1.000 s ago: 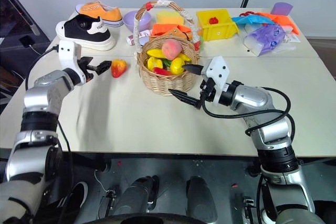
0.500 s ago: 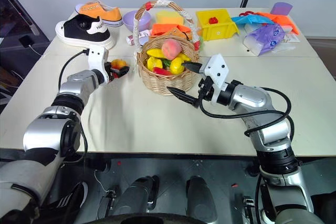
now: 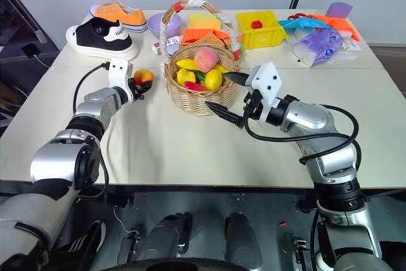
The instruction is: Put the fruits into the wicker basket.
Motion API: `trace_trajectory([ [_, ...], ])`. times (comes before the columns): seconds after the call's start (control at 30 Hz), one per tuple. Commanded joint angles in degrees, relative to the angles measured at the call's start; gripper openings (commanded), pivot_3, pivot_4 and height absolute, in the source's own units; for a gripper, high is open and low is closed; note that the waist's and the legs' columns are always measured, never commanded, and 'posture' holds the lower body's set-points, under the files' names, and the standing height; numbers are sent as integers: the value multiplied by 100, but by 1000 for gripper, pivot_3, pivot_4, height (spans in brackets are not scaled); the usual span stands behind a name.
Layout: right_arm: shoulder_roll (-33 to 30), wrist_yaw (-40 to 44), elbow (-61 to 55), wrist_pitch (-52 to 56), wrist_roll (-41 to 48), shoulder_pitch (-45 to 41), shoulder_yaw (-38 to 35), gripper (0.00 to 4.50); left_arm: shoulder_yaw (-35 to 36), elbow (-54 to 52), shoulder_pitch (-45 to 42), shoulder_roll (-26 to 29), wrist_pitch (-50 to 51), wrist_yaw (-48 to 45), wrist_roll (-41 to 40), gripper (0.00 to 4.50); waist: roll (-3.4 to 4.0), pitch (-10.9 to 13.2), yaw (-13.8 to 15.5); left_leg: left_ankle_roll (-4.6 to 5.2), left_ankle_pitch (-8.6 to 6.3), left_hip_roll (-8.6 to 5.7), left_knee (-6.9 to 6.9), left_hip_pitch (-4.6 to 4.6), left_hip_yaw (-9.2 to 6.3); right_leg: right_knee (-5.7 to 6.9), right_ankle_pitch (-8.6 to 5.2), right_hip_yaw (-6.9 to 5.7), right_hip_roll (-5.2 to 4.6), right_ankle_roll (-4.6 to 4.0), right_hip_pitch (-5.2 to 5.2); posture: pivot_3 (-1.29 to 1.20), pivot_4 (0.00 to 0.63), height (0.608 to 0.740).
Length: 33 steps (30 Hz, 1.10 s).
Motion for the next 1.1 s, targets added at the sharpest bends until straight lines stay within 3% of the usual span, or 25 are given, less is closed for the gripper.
trace_trajectory([
  [0.03,-60,-26,-137,-116,101,16,-316,4500,159,-1440,365,337,190,-423,-258,1892,0,0,-28,0,0,1,0,0,0,1,0,0,0,0,0,0,150,740],
  [0.07,-55,-33,-133,-114,117,29,-349,4500,208,-1883,543,365,377,-511,-370,1892,0,0,-32,0,0,2,-3,0,1,1,0,3,0,0,-3,0,150,740],
  [0.23,146,-139,307,-268,261,195,-756,4500,237,-6298,2136,485,2433,-1446,-2038,1892,2,-1,-16,-1,0,8,-6,0,2,4,0,12,-1,-1,-7,0,150,740],
  [0.37,126,-61,498,-526,142,167,-733,4500,-6,-7834,2570,763,3782,-1583,-2657,1892,2,-1,10,-1,0,5,6,0,-3,5,1,9,-2,-3,0,0,150,740],
  [0.4,128,-55,509,-540,148,142,-715,4500,-66,-7961,2588,778,3729,-1596,-2619,1892,6,-3,2,-1,0,5,5,2,-1,5,1,11,-2,-3,2,0,150,740],
  [0.53,152,-50,563,-600,122,97,-649,4500,76,-7408,1945,-161,3444,-658,-2544,1892,9,-5,32,-2,1,5,5,14,-6,3,0,2,0,-3,18,0,150,740],
  [0.7,148,-127,475,-601,86,129,-623,4500,-607,-6150,1181,-1298,2583,13,-1684,1892,8,-4,53,-2,1,-1,14,10,-3,-3,0,0,-1,-2,23,0,150,740],
  [0.87,93,-214,328,-573,83,258,-685,4500,-664,-5657,1021,-1615,2221,123,-1474,4361,10,-4,-39,-2,1,3,7,9,7,2,0,11,4,-2,9,0,150,740],
  [1.1,193,-513,438,-662,-2,270,-759,4500,-783,-6969,1797,-973,2326,-524,-1519,4439,10,-4,-11,-2,1,9,1,9,11,3,0,17,7,-2,3,0,150,740],
])
